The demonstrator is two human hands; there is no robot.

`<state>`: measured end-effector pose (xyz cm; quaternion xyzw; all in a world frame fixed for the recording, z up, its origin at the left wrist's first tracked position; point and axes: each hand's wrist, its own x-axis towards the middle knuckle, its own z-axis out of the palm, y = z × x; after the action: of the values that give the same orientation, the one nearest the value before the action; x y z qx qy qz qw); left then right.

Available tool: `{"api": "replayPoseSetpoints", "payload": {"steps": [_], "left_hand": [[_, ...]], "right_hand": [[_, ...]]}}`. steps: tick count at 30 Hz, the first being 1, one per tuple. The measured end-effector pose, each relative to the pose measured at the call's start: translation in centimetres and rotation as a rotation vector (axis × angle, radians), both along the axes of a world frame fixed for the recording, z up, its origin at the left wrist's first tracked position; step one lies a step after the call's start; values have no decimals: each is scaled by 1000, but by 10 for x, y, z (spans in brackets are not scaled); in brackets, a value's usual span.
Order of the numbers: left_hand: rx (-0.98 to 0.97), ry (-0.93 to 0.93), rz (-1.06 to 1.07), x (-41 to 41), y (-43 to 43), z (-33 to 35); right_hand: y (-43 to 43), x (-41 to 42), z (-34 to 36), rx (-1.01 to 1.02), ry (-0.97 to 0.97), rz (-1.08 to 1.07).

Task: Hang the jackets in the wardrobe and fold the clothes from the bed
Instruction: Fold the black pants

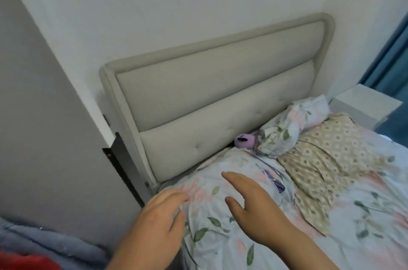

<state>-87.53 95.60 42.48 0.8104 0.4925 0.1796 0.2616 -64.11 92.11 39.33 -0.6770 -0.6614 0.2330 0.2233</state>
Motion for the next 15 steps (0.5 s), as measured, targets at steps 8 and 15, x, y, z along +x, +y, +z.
{"api": "replayPoseSetpoints", "payload": {"steps": [8,15], "left_hand": [[-12,79,-160,47,57,-3],[-42,33,-400,110,85,2]], "right_hand": [[7,65,9,-41,-48,-179],[-31,96,20,-65,-28,-406]]}}
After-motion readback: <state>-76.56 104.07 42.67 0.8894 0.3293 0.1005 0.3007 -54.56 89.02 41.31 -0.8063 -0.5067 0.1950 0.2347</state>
